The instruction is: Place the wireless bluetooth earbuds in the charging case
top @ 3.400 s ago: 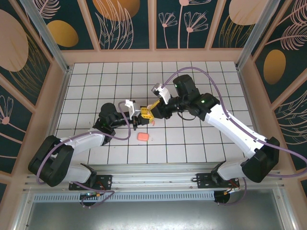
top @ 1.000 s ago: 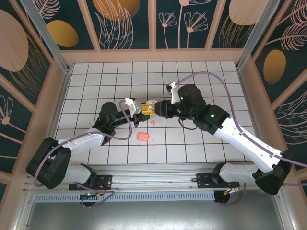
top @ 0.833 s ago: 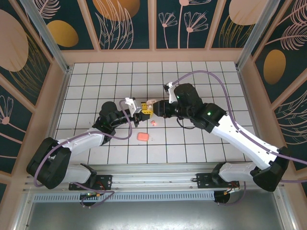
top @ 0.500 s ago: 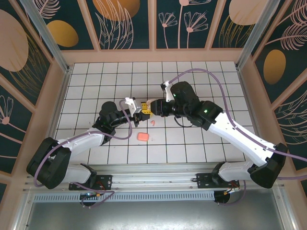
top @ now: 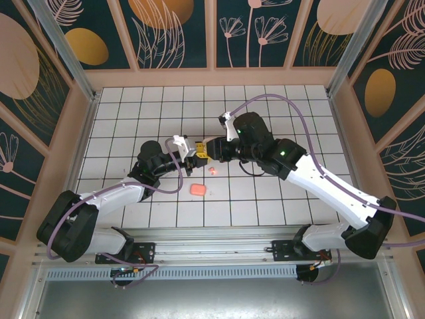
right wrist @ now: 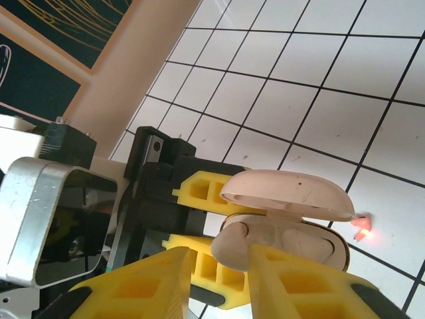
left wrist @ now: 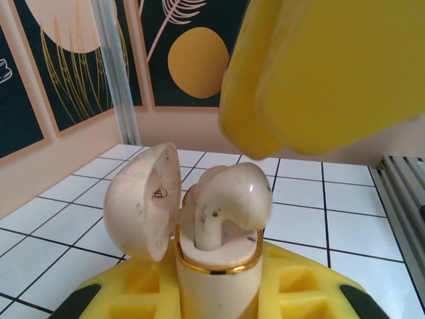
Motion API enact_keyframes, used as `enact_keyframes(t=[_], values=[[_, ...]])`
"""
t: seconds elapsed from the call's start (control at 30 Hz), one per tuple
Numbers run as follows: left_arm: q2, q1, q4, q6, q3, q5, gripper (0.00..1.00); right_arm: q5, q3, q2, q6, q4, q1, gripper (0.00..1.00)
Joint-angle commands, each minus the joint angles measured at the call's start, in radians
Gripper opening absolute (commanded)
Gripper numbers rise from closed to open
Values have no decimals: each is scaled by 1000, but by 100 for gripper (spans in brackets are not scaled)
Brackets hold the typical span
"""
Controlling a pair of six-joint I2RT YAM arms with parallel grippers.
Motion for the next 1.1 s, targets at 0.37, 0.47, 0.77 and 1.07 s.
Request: enact_keyframes(t=[0.37, 0.47, 0.77, 1.07], values=[[-24, -7, 19, 8, 19, 5, 2, 33, 7, 18, -29, -10, 2, 21], [-27, -8, 21, 8, 19, 9, 2, 47, 4, 17, -23, -16, -3, 21], [-37, -8, 21, 9, 16, 16, 2, 60, -8, 13, -13, -23, -23, 20], [-42, -7, 21, 11, 19, 19, 2, 75, -15, 6, -5, -17, -43, 20]])
